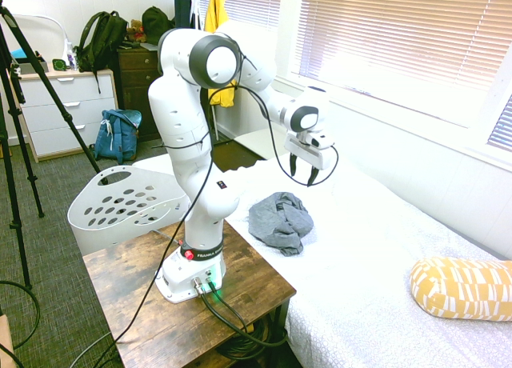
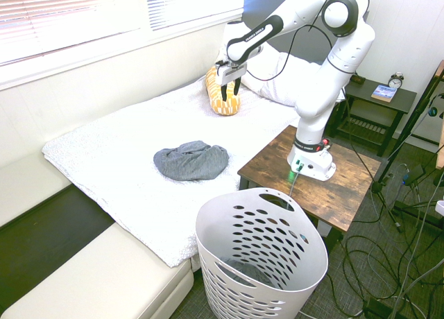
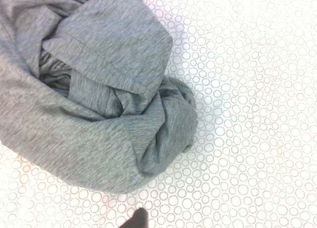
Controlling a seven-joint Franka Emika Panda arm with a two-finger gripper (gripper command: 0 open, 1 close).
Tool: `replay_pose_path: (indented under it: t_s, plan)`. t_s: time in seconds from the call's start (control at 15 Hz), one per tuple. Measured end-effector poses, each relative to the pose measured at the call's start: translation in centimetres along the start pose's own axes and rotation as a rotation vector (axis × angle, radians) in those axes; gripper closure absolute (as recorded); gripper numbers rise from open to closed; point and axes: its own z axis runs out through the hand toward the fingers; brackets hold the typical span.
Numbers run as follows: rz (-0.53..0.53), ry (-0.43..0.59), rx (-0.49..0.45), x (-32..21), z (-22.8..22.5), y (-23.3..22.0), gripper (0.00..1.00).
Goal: Put my clothes in the laundry bag
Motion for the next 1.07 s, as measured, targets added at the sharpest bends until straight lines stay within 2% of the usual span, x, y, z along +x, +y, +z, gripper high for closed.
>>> replay_pose_path:
  t_s: [0.27, 0.4, 0.67, 0.87, 1.07]
  plan:
    - [-0.006, 0.029, 0.043, 0.3, 0.0, -1.1, 0.0]
    - [-0.037, 0.037, 0.083, 0.4, 2.7, -2.6, 0.0]
    - [-0.136, -0.005, 0.091, -0.9, 10.7, -7.7, 0.0]
    - [-0.201, -0.042, 0.05, -1.2, 18.1, -10.8, 0.0]
    - [-0.214, -0.071, -0.004, -1.0, 25.9, -12.1, 0.0]
